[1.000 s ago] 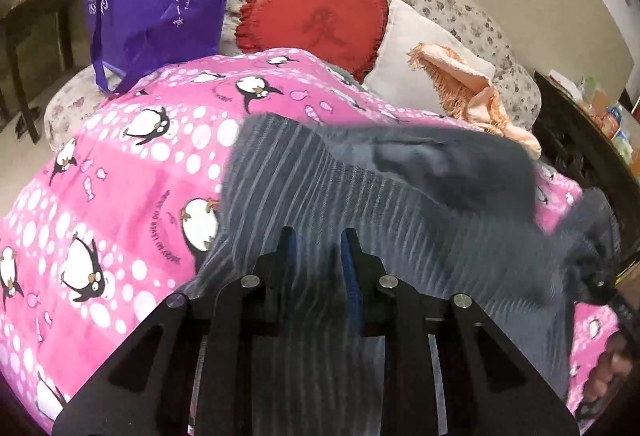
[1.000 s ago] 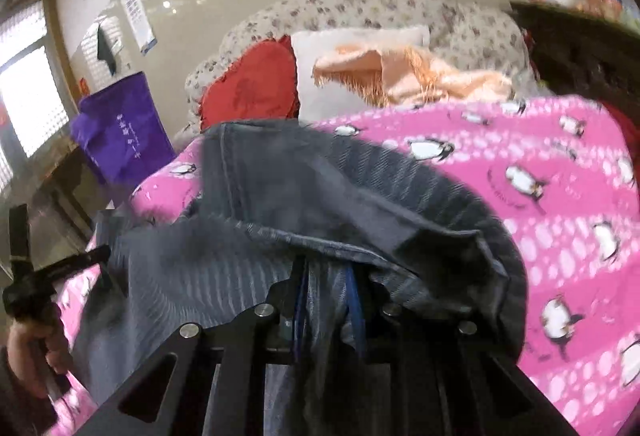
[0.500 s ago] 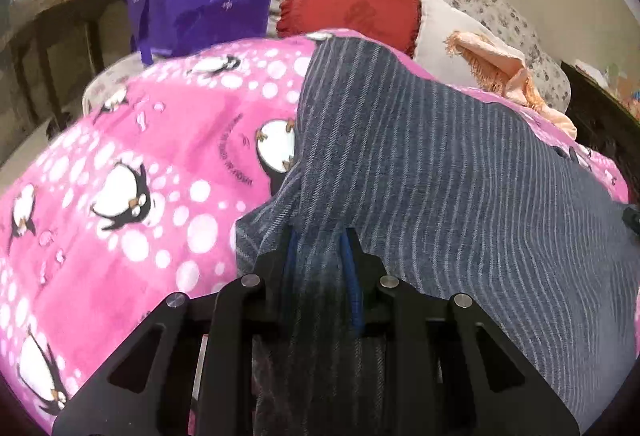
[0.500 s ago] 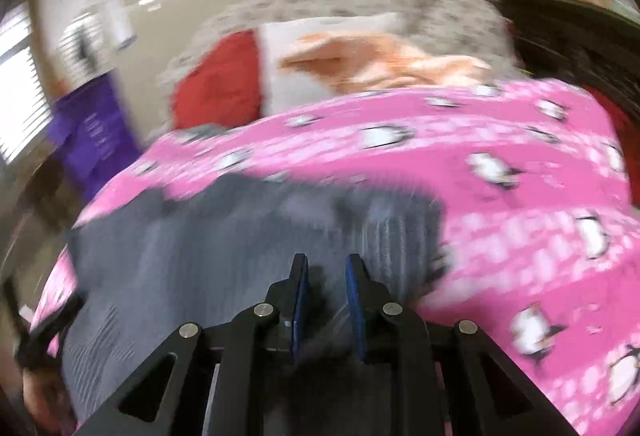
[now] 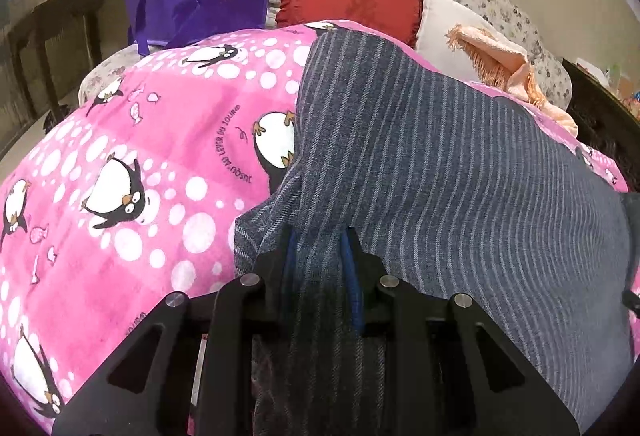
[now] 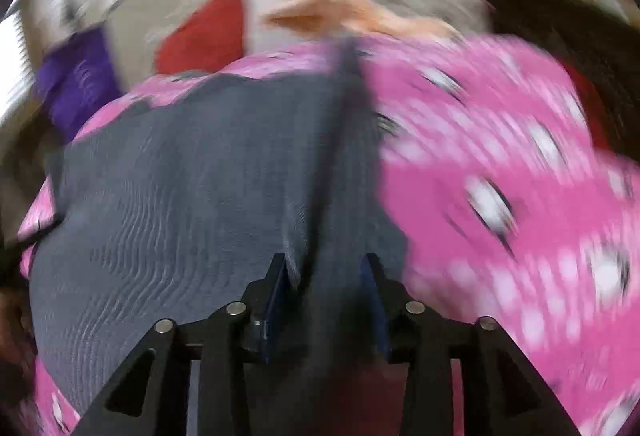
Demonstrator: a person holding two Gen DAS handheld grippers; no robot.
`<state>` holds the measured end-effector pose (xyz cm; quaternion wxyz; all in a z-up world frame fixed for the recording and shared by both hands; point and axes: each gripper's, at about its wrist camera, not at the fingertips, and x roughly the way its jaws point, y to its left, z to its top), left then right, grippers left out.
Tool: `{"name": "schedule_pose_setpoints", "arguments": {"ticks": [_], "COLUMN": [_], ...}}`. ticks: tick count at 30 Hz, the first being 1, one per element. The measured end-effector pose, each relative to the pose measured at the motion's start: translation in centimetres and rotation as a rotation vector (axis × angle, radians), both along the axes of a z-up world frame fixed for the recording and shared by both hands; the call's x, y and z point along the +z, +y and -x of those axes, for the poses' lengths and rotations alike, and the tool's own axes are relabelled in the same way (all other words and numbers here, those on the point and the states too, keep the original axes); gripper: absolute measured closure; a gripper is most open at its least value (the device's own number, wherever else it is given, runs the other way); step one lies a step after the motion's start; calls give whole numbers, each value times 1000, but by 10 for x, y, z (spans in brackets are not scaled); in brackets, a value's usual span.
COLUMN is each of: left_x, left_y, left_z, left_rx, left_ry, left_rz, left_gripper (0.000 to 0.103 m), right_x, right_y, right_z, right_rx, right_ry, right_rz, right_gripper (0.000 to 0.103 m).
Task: Fold large clothes
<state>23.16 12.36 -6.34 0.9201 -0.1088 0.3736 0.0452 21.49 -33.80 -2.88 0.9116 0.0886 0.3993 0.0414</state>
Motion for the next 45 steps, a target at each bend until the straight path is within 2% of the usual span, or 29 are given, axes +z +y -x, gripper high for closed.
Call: {"name": "schedule_pose_setpoints", "arguments": {"ticks": [1, 2, 4, 6, 8, 9, 10, 11, 12, 13, 15, 16, 17, 19, 20, 23, 24, 27, 28, 29, 31, 35, 38, 42, 43, 44, 45], "left_x": [0, 0, 6, 18, 33, 42, 47, 49, 49, 47, 38, 31, 25, 11, 7, -2, -7, -4, -2, 1, 11, 29, 42, 43, 38, 32, 28], "left_y": [0, 0, -3, -4, 2, 6, 8, 10, 13, 17, 25, 26, 26, 24, 20, 9, 7, 5, 3, 1, -3, -2, 1, 1, -1, -5, -6], "left_z": [0, 0, 0, 6, 29, 48, 67, 84, 103, 124, 150, 158, 162, 161, 158, 139, 129, 110, 106, 106, 108, 131, 169, 229, 241, 251, 256], "left_rx": [0, 0, -20, -72, -106, -104, -91, -71, -38, -13, -12, -22, -32, -81, -112, -171, -188, -220, -230, -246, -238, -271, -325, -377, -383, -382, -374], "left_ry": [0, 2, 17, 64, 56, 38, 19, 7, -2, -15, -25, -20, -11, 23, 25, 46, 76, 65, 63, 56, 63, 43, 41, 95, 111, 131, 144], "left_rz": [-1, -5, -34, -43, -16, -36, -76, -115, -155, -168, -122, -95, -77, -1, 37, 55, 76, 129, 144, 164, 167, 252, 293, 317, 291, 231, 197], "left_gripper": [80, 80, 80, 80, 80, 78, 60, 29, 19, 17, 17, 17, 17, 17, 17, 17, 16, 14, 28, 68, 86, 93, 93, 93, 91, 88, 87], "right_x": [6, 11, 23, 29, 28, 23, 18, 11, 7, 4, -7, -12, -19, -41, -44, -45, -45, -45, -44, -44, -40, -24, -13, -18, -22, -28, -32], "right_y": [-6, -6, -2, -5, -13, -13, -14, -12, -10, -8, -1, 2, 6, 7, 5, 7, 9, 14, 17, 18, 16, 5, -1, -16, -16, -18, -21], "right_z": [10, 17, 36, 55, 72, 81, 88, 92, 100, 107, 110, 106, 103, 93, 93, 85, 80, 66, 62, 59, 61, 87, 121, 168, 177, 186, 189], "right_rx": [-27, -34, -2, 46, 73, 76, 74, 76, 86, 97, 130, 137, 143, 151, 139, 148, 155, 193, 207, 218, 227, 277, 320, 288, 283, 260, 230], "right_ry": [-19, -27, -50, -53, -54, -43, -31, -20, -10, -6, 17, 35, 57, 117, 90, 51, 40, 22, 21, 24, 19, -2, 15, 150, 186, 232, 252], "right_rz": [-26, -8, 32, -5, -52, -64, -67, -69, -82, -108, -197, -220, -241, -366, -408, -438, -438, -433, -433, -440, -486, -594, -600, -627, -625, -607, -590], "right_gripper": [64, 64, 61, 56, 46, 44, 43, 43, 43, 42, 39, 35, 32, 31, 30, 30, 31, 45, 56, 70, 77, 83, 84, 82, 77, 71, 70]}}
